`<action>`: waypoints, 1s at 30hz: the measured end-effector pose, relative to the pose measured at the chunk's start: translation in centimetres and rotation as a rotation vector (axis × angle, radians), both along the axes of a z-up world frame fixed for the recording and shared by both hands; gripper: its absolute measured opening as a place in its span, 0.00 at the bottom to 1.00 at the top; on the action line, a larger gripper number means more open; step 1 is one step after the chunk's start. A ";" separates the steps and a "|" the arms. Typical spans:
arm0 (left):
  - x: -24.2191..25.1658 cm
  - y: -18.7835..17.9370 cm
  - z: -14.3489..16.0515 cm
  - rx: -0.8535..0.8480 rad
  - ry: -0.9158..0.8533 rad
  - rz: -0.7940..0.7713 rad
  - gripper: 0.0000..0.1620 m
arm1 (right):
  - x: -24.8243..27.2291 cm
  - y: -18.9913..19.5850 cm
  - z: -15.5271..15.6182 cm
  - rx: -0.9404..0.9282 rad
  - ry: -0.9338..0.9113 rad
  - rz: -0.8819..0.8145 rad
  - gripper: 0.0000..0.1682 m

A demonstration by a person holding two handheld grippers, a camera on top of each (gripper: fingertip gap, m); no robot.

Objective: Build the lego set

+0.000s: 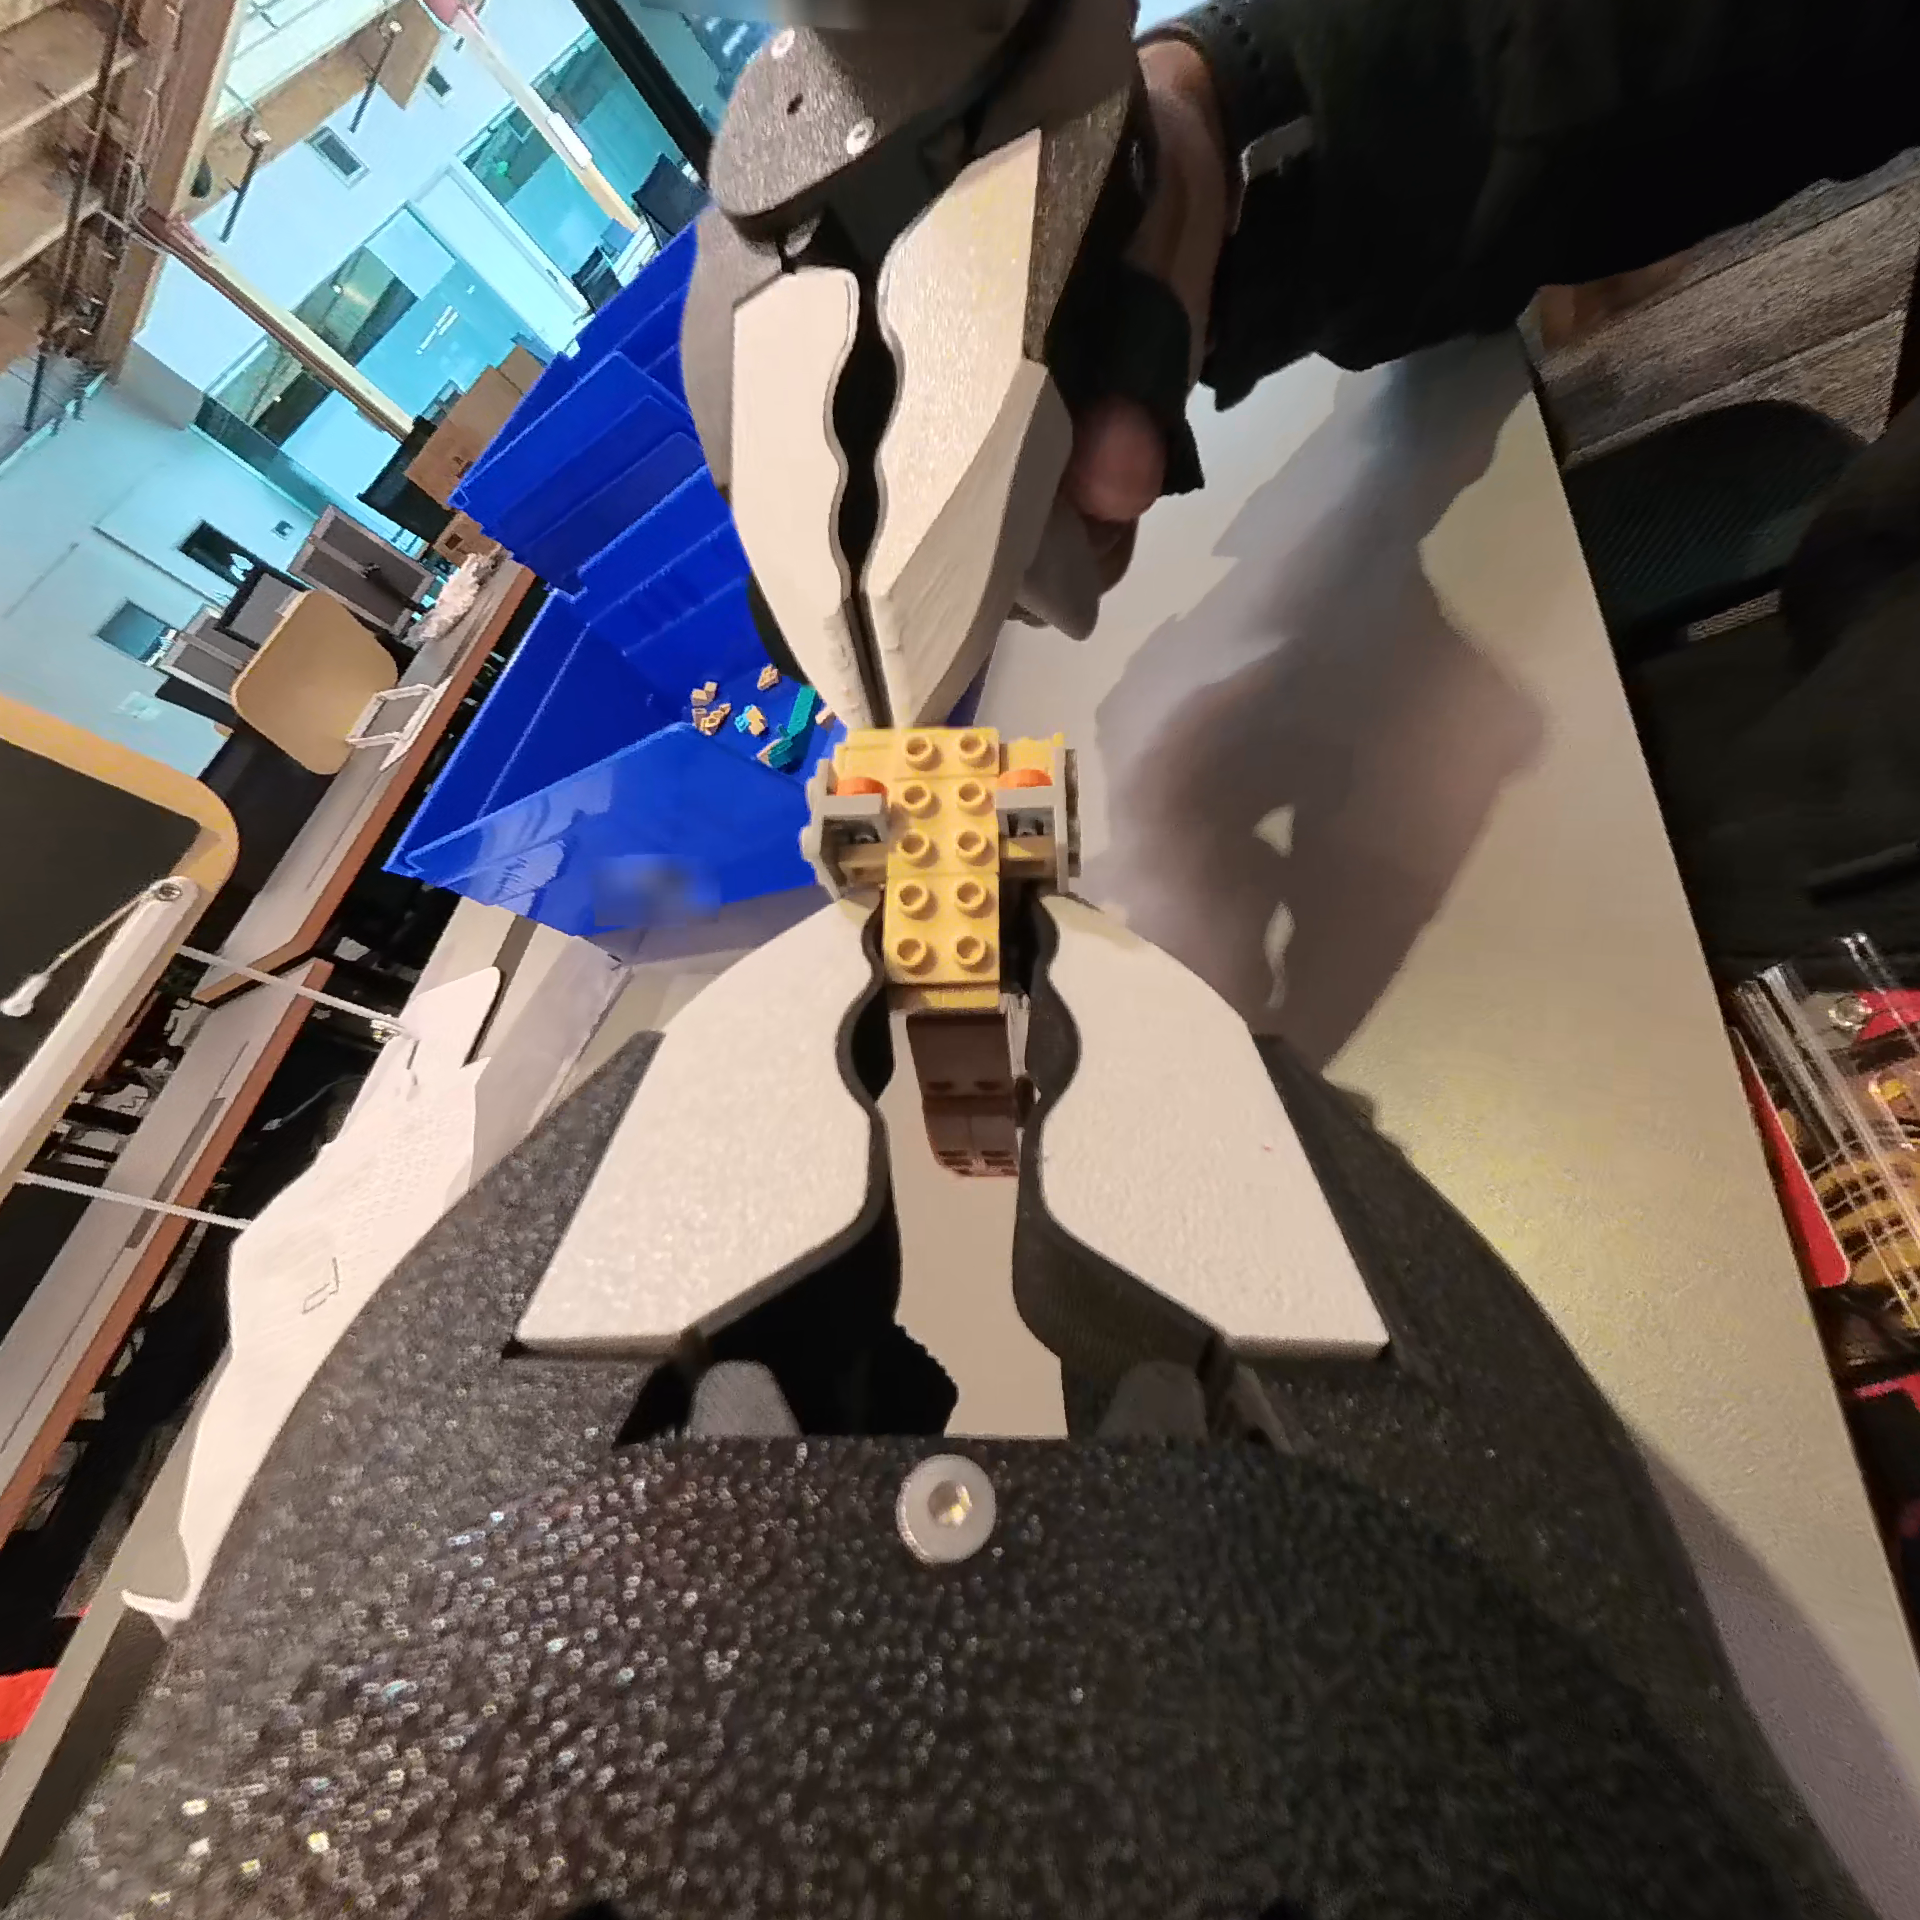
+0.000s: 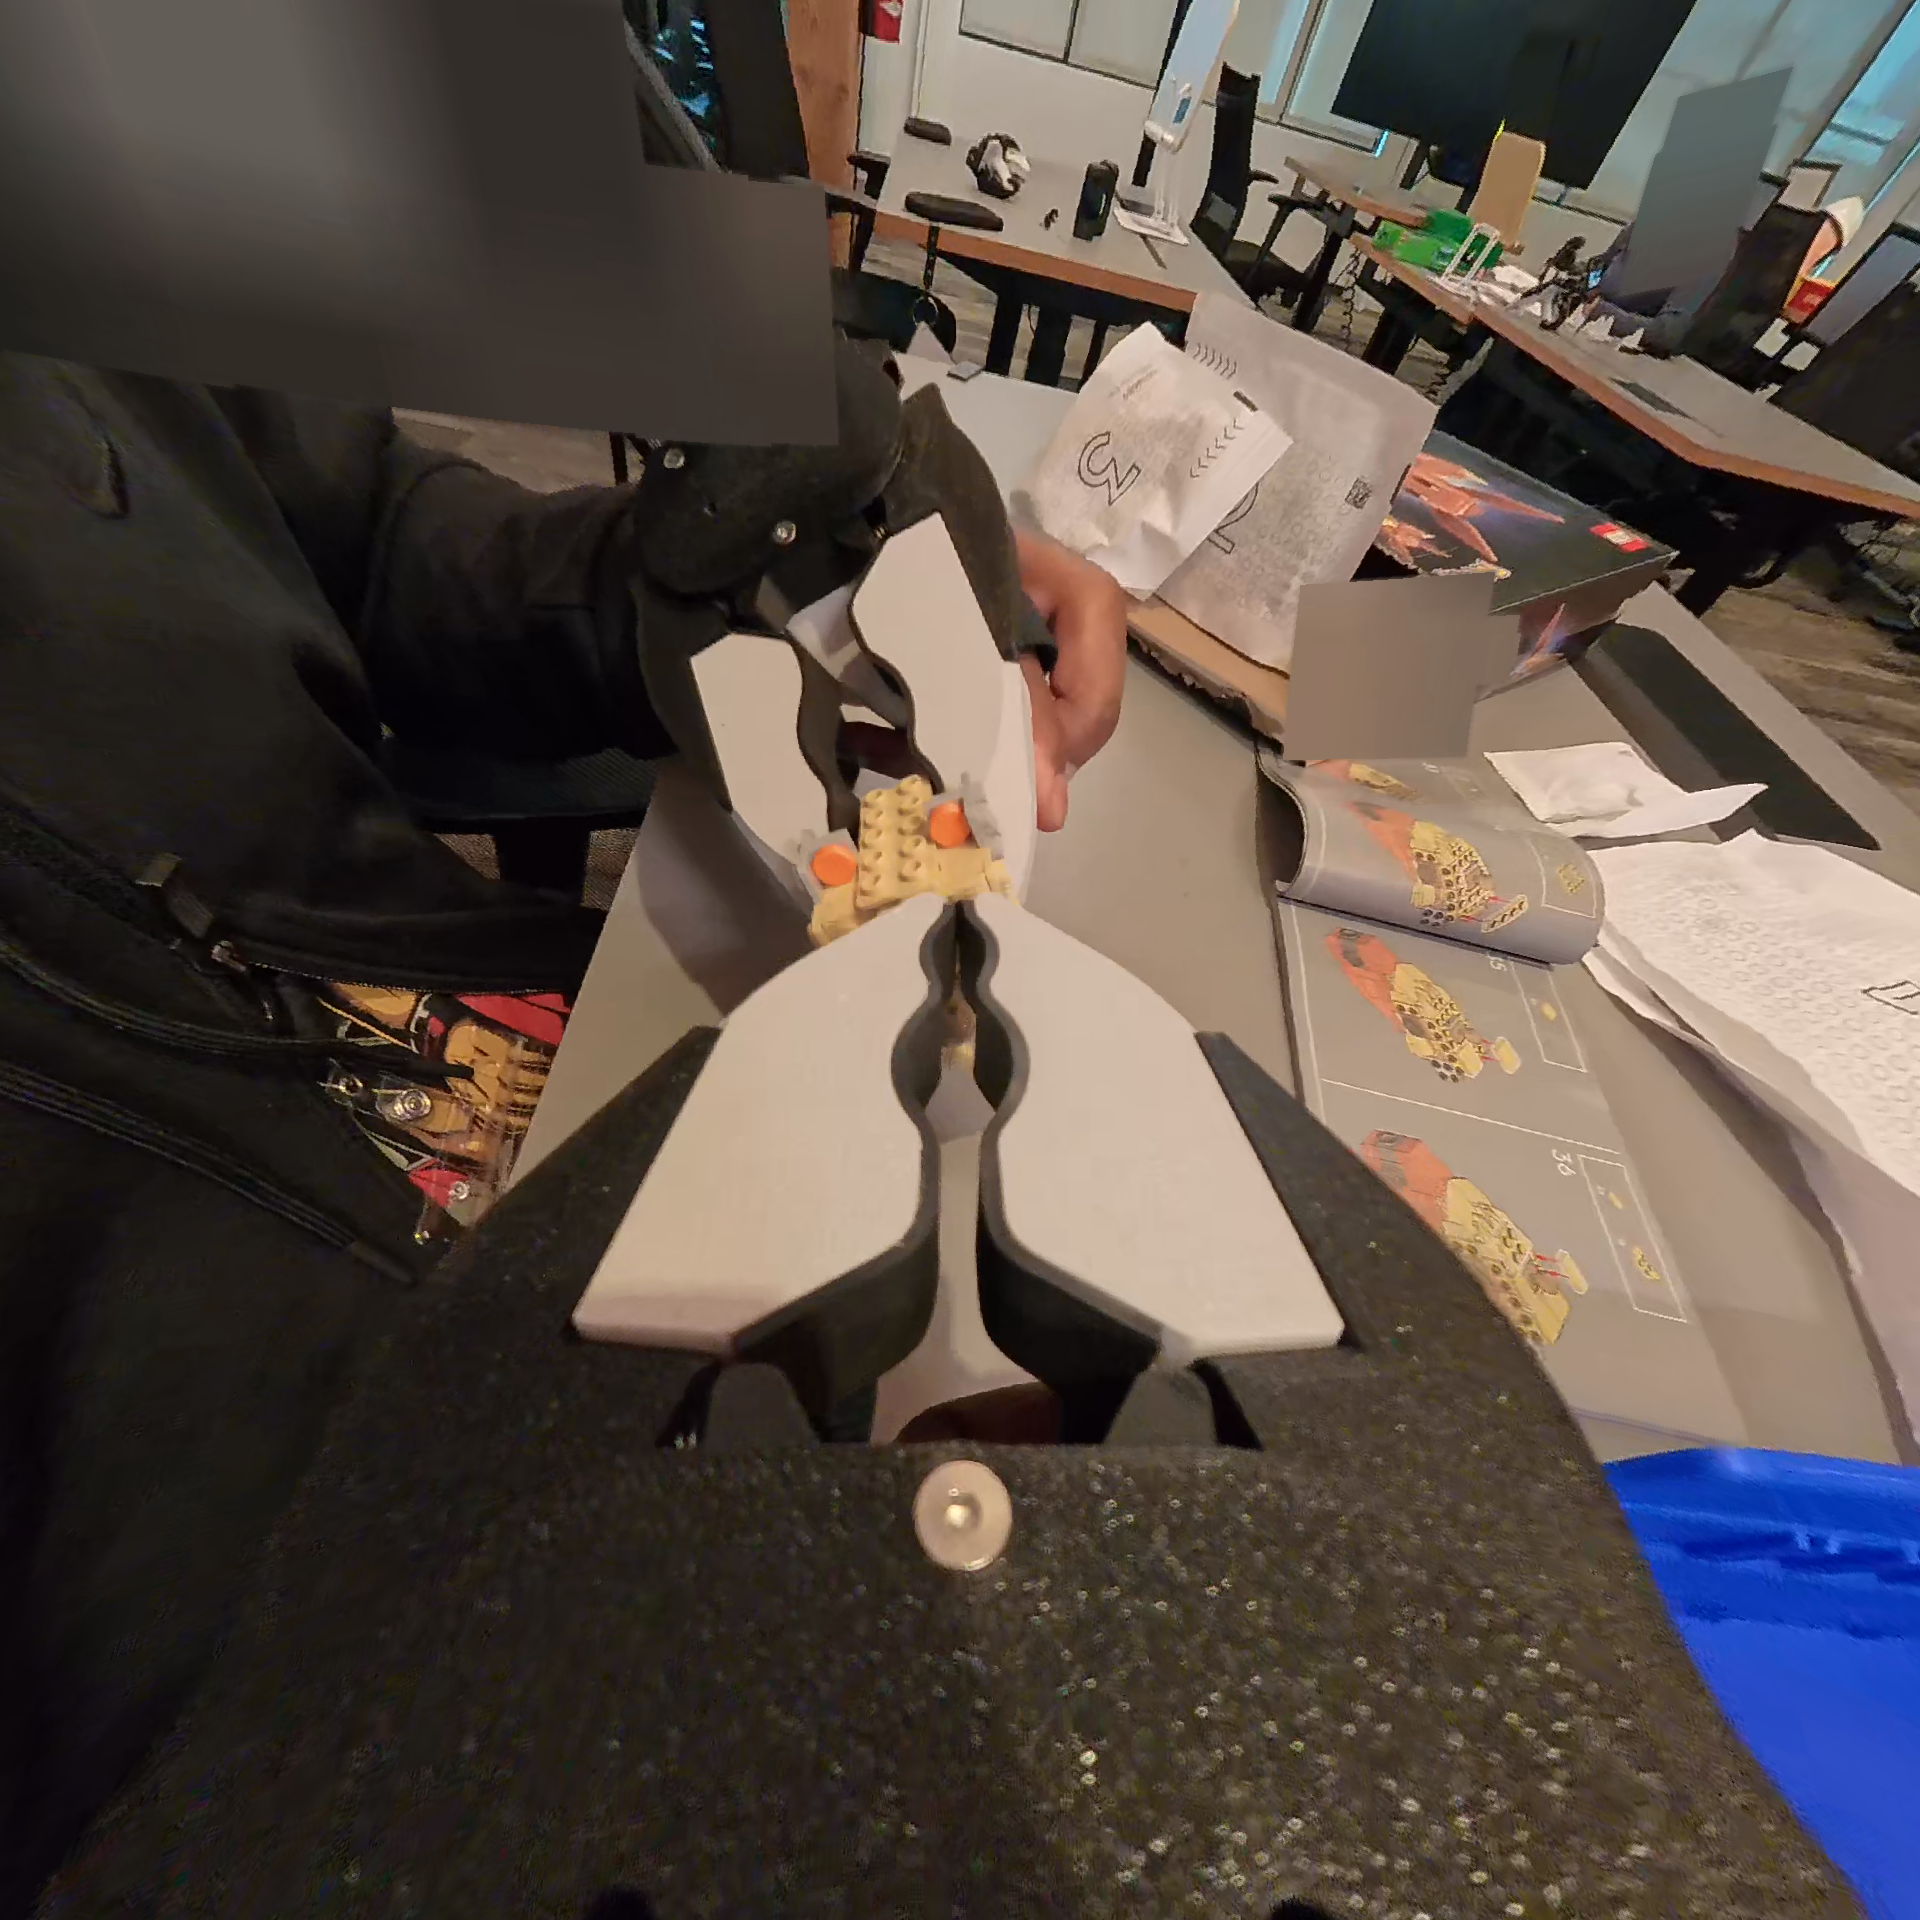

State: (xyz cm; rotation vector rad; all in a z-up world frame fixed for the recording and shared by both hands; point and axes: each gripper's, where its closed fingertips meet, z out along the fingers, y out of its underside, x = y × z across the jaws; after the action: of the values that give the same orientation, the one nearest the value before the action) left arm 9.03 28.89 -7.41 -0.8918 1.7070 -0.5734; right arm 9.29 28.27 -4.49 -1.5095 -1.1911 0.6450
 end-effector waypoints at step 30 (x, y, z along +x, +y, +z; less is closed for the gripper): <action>0.1 0.3 -0.7 0.042 0.021 0.030 0.13 | 0.1 0.3 -0.9 -0.051 -0.013 -0.025 0.00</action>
State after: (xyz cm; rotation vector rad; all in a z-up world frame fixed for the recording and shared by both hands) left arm 9.15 29.20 -8.06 -0.8950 1.7151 -0.5080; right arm 9.40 28.59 -5.40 -1.5710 -1.1715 0.6548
